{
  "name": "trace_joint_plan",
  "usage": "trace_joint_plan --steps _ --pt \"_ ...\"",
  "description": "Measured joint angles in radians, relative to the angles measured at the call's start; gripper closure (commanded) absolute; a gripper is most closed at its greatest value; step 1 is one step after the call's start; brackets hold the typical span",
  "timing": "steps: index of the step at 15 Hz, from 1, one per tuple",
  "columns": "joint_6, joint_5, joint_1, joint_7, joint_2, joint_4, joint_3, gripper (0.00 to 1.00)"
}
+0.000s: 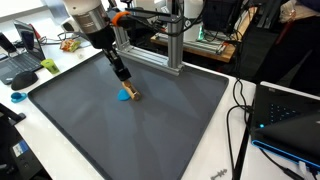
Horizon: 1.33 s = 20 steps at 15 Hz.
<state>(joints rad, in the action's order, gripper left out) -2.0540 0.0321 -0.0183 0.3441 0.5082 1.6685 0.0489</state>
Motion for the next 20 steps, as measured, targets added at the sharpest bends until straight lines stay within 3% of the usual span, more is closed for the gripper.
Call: trace_joint_plan --steps 11,20 --pt "-0.107 0.006 0.002 0.069 0.004 0.003 0.015 0.78" --pt "-0.126 0.004 0.001 0.093 0.008 0.003 0.019 0.78"
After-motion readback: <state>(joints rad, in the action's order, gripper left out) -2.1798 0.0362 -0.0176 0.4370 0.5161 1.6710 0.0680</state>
